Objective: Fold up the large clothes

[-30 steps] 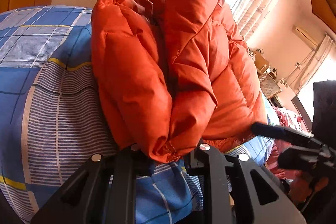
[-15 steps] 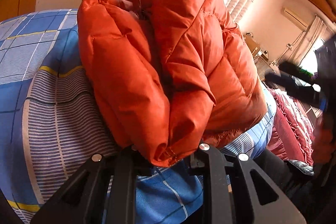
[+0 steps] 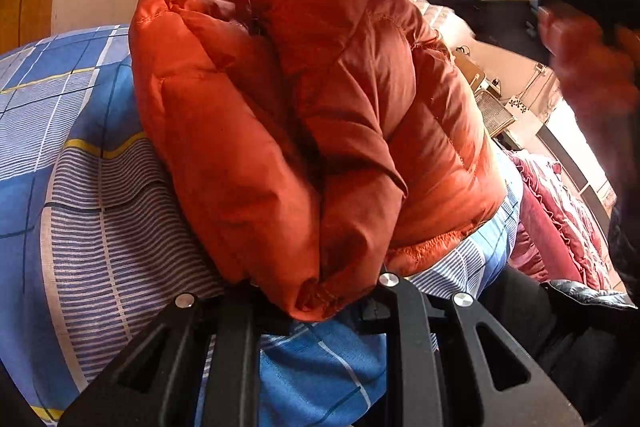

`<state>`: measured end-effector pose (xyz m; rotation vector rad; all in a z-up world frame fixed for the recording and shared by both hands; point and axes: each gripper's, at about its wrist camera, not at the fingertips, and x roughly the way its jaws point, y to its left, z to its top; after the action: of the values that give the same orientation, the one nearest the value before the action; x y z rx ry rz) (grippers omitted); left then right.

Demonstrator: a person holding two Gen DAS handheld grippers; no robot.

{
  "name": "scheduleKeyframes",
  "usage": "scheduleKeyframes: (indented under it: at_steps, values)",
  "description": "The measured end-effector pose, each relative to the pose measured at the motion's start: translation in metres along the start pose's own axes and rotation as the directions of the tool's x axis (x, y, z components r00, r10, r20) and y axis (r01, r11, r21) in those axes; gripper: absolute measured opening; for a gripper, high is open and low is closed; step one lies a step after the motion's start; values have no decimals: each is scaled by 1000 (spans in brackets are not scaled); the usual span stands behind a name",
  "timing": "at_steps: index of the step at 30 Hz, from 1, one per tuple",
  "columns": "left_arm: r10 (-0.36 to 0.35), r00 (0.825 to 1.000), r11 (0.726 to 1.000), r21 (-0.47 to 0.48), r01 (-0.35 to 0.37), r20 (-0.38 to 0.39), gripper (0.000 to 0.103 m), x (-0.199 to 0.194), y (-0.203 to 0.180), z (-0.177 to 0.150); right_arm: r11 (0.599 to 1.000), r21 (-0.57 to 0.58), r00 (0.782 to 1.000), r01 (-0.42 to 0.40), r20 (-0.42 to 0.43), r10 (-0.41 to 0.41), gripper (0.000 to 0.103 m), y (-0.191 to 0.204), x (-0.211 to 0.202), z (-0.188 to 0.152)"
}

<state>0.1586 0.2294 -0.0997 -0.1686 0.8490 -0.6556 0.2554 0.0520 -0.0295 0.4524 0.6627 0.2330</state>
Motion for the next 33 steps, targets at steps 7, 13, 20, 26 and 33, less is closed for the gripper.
scheduleKeyframes:
  at_steps: [7, 13, 20, 26, 33]
  values:
    - [21, 1000, 999, 28, -21, -20, 18, 4, -8, 5, 1000, 0, 997, 13, -76, -13, 42, -7, 35, 10]
    - [42, 999, 998, 54, -41, -32, 18, 4, -14, 6, 1000, 14, 989, -2, -151, 4, 42, -12, 54, 16]
    - [56, 997, 994, 98, -51, -48, 18, 6, -20, 7, 999, -29, 980, 34, -194, -39, 42, -8, 68, 11]
    - [68, 997, 990, 124, -61, -47, 18, 6, -25, 4, 996, -65, 970, 66, -230, -79, 42, -6, 86, 7]
    - [75, 996, 988, 136, -69, -43, 17, 8, -29, 2, 992, -92, 961, 84, -255, -105, 42, -6, 97, 3]
